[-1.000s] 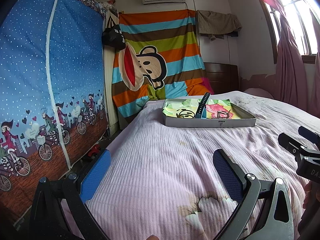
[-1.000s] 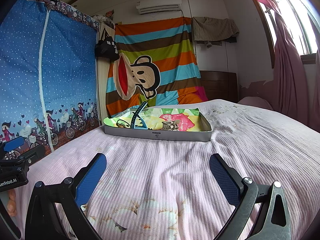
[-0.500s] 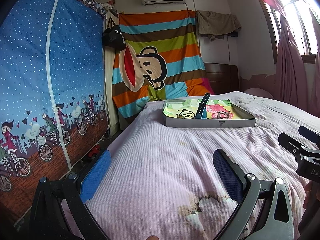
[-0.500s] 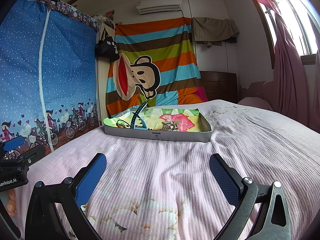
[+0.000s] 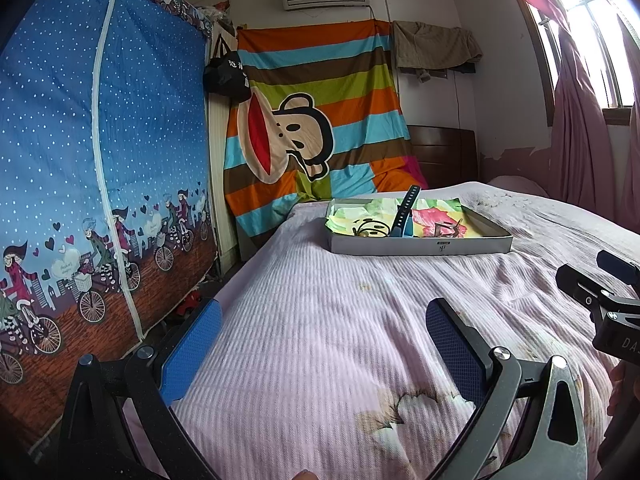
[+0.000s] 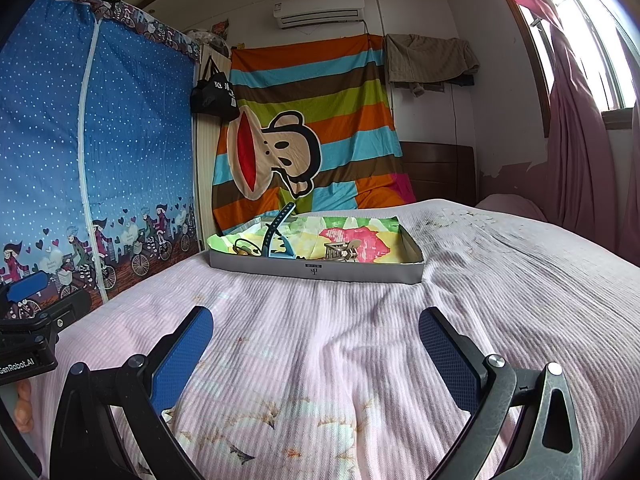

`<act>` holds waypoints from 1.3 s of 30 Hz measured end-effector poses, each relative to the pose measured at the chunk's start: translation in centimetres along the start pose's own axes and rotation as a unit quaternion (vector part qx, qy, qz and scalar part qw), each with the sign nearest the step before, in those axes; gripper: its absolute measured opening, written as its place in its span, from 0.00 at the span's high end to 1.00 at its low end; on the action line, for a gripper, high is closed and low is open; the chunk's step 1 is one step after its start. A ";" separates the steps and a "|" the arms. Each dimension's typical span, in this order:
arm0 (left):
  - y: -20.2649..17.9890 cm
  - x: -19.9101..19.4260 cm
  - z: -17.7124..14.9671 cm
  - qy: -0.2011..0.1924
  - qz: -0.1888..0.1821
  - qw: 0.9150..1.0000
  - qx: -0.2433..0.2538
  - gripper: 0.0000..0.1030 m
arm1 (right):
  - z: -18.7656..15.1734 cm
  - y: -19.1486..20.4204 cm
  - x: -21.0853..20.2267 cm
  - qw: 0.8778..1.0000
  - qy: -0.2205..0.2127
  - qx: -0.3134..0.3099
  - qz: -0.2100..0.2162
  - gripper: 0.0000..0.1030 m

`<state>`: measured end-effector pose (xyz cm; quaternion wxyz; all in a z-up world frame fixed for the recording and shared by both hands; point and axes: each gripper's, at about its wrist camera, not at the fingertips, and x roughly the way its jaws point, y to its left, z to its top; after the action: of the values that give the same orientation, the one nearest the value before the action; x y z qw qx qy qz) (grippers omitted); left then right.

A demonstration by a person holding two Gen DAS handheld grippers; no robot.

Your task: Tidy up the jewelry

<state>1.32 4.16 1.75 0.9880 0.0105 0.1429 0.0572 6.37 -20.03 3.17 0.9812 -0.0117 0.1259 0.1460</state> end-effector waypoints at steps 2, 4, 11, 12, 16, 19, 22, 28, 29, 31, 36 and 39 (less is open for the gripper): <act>0.0 0.0 0.0 0.000 0.000 1.000 0.000 0.03 | 0.0 0.0 0.0 1.000 0.000 0.001 0.000 0.00; 0.0 0.0 0.0 0.000 0.000 1.000 0.000 0.03 | 0.0 0.0 0.0 1.000 0.000 0.000 0.000 0.00; -0.1 0.0 0.0 0.000 0.000 1.000 0.000 0.03 | 0.0 0.0 0.0 1.000 0.000 0.000 0.000 0.00; -0.1 0.0 0.0 0.000 0.000 1.000 0.000 0.03 | 0.0 0.0 0.0 1.000 0.000 0.000 0.000 0.00; -0.1 0.0 0.0 0.001 0.000 1.000 0.001 0.03 | 0.0 0.0 0.0 1.000 0.000 0.000 0.000 0.00; 0.0 0.0 -0.1 0.001 -0.001 1.000 0.003 0.03 | 0.0 0.0 0.0 1.000 0.000 0.000 0.000 0.00; 0.0 0.0 -0.1 0.001 -0.002 1.000 0.004 0.03 | 0.0 0.0 0.0 1.000 0.000 0.000 0.000 0.00; 0.2 0.0 -0.2 0.000 -0.003 1.000 0.004 0.03 | 0.0 0.1 0.0 1.000 0.000 -0.001 0.000 0.00; 0.2 0.0 -0.2 0.000 -0.005 1.000 0.003 0.03 | 0.0 0.1 0.0 1.000 0.000 -0.001 0.000 0.00; 0.2 -0.1 -0.2 -0.001 -0.007 1.000 0.002 0.03 | 0.0 0.1 0.0 1.000 0.001 0.000 0.000 0.00; 0.1 -0.3 -0.3 -0.011 0.006 1.000 0.007 0.03 | 0.0 0.1 0.0 1.000 0.000 -0.001 0.000 0.00; 0.2 -0.3 -0.3 -0.011 0.011 1.000 0.008 0.03 | 0.0 0.1 0.0 1.000 0.001 0.000 0.000 0.00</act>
<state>0.96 4.28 1.52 0.9888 0.0202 0.1319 0.0673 6.33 -19.93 3.22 0.9811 -0.0121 0.1265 0.1462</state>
